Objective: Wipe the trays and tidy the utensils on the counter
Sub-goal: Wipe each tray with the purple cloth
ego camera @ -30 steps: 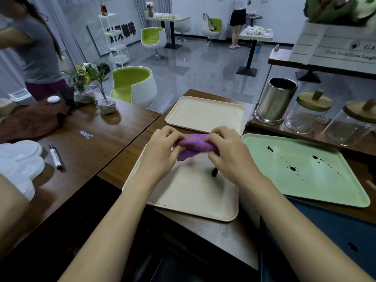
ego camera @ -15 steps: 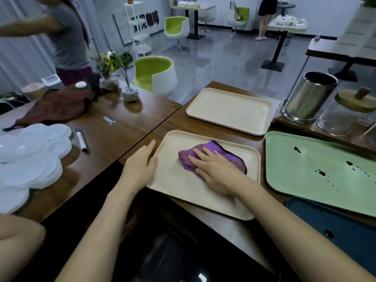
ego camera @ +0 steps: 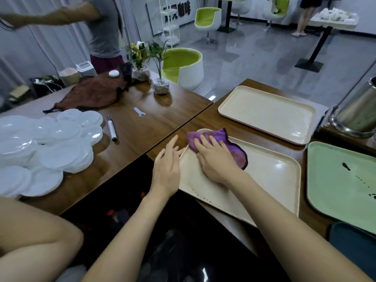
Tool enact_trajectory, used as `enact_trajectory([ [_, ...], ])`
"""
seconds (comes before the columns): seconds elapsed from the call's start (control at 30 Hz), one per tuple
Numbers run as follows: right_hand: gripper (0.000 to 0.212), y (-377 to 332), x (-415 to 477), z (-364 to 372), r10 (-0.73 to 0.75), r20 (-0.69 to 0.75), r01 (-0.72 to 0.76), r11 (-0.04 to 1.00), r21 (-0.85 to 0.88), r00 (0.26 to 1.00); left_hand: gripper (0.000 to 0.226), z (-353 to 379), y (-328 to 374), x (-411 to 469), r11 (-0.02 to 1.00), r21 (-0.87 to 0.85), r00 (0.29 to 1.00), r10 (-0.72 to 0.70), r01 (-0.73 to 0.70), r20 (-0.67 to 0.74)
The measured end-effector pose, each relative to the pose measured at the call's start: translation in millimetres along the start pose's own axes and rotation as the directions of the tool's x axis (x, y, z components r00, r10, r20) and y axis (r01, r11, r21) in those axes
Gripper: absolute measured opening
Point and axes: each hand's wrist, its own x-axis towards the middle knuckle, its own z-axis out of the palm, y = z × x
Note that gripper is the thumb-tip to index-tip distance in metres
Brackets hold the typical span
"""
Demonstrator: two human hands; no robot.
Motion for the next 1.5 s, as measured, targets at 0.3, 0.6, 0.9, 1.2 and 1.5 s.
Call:
enact_trajectory([
  [0.3,0.054,-27.1,-53.9,-0.5,-0.288,0.142,0.282,0.958,0.059,0.947,0.052,4.9,-3.9,-3.6,0.976,-0.204,0.993,-0.095,0.079,-0.072],
  [0.6,0.054,-18.8,-69.0,-1.0,-0.291,0.139,0.285,0.957,0.061,0.947,0.078,-6.1,2.9,11.0,0.988,0.15,0.98,-0.054,0.025,0.191],
  [0.9,0.057,37.8,-158.3,-5.7,-0.161,0.211,0.148,0.986,0.073,0.964,0.08,0.7,2.0,14.7,0.956,0.291,0.976,-0.105,0.046,0.189],
  [1.2,0.055,-30.9,-90.2,1.9,-0.187,0.17,0.178,0.982,0.067,0.968,0.069,-6.6,-0.1,15.8,0.915,0.397,0.975,-0.019,-0.071,0.22],
  [1.5,0.078,29.3,-158.4,12.2,0.322,0.088,-0.327,0.944,0.049,0.943,0.048,-6.9,3.8,17.6,0.901,0.434,0.977,-0.087,-0.005,0.193],
])
